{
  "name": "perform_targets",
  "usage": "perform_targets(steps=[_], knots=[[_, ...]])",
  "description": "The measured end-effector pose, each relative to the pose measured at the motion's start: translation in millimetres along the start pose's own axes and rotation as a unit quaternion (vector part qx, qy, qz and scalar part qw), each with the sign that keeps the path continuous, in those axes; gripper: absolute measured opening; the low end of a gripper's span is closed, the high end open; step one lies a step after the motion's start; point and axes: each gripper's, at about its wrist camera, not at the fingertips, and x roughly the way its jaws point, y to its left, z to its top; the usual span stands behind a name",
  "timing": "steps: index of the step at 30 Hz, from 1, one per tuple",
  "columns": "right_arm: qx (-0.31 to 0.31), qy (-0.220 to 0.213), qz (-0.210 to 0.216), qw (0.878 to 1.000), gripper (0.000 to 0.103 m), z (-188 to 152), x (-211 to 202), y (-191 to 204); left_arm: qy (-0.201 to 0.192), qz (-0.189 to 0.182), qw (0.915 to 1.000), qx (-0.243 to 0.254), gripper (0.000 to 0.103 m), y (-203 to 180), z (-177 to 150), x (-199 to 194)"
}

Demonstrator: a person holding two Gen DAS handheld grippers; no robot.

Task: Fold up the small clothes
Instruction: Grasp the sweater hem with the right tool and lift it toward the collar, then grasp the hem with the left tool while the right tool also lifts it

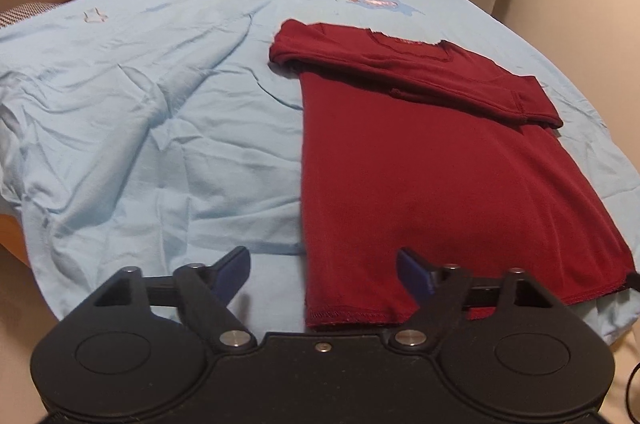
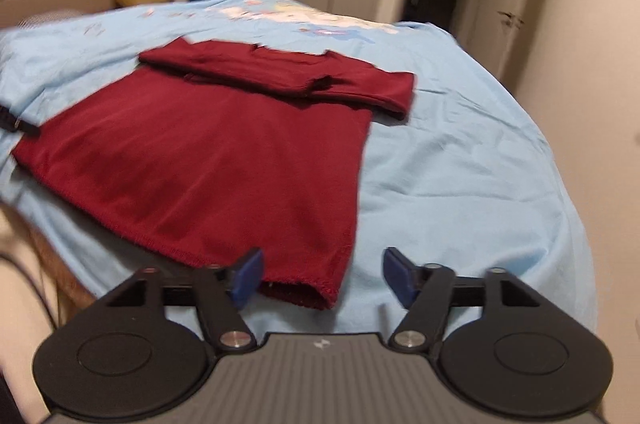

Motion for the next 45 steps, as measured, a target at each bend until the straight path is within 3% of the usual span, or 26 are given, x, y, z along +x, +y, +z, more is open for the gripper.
perform_targets(steps=[2,6,10,14,16,18,21,24,29,31,34,42,44,45], knots=[[-0.048,0.003,0.007,0.999,0.087,-0.5,1.7,10.3,-0.010,0.011,0.9999,0.001,0.100,-2.1,0.6,-2.1],[-0.125,0.025,0.003,0.992,0.089,-1.8,17.3,33.4,-0.027,0.015,0.9994,0.014,0.102,-10.6,2.6,-4.0],[-0.185,0.057,-0.032,0.981,0.089,-6.0,40.5,52.5,-0.036,0.010,0.9988,0.032,0.102,-24.2,3.0,-2.6],[-0.230,0.041,-0.055,0.971,0.089,-7.9,45.4,64.9,-0.036,-0.014,0.9978,0.054,0.102,-37.9,-0.2,-1.9],[-0.240,0.024,-0.057,0.969,0.081,-7.4,41.2,66.9,-0.040,-0.022,0.9962,0.075,0.102,-46.3,-3.4,-2.4],[-0.234,0.007,-0.041,0.971,0.052,-4.0,34.3,65.3,-0.045,-0.032,0.9937,0.098,0.102,-55.5,-7.1,-4.0],[-0.218,-0.016,-0.008,0.976,0.025,1.8,23.7,60.6,-0.052,-0.057,0.9888,0.128,0.102,-67.2,-12.3,-6.7],[-0.178,-0.036,0.030,0.983,0.020,14.1,14.6,52.4,-0.059,-0.084,0.9817,0.160,0.102,-79.7,-17.5,-8.8],[-0.092,-0.053,0.058,0.993,0.013,41.8,19.7,29.7,-0.063,-0.113,0.9678,0.216,0.102,-101.5,-26.9,-6.4],[-0.050,-0.063,0.070,0.994,0.013,54.7,24.8,17.1,-0.059,-0.114,0.9626,0.239,0.102,-110.5,-30.7,-0.1],[-0.005,-0.075,0.080,0.994,0.012,70.9,32.2,0.6,-0.053,-0.084,0.9580,0.269,0.102,-123.7,-33.9,12.2],[0.024,-0.084,0.073,0.994,0.011,87.0,41.7,-16.5,-0.055,0.015,0.9579,0.281,0.071,-99.3,-26.0,27.7],[0.028,-0.082,0.070,0.994,0.011,86.8,44.4,-17.9,-0.053,0.037,0.9600,0.273,0.052,-84.6,-23.2,27.4],[0.029,-0.082,0.068,0.994,0.011,85.5,42.9,-15.9,-0.052,0.046,0.9613,0.267,0.047,-76.9,-22.0,26.9]])
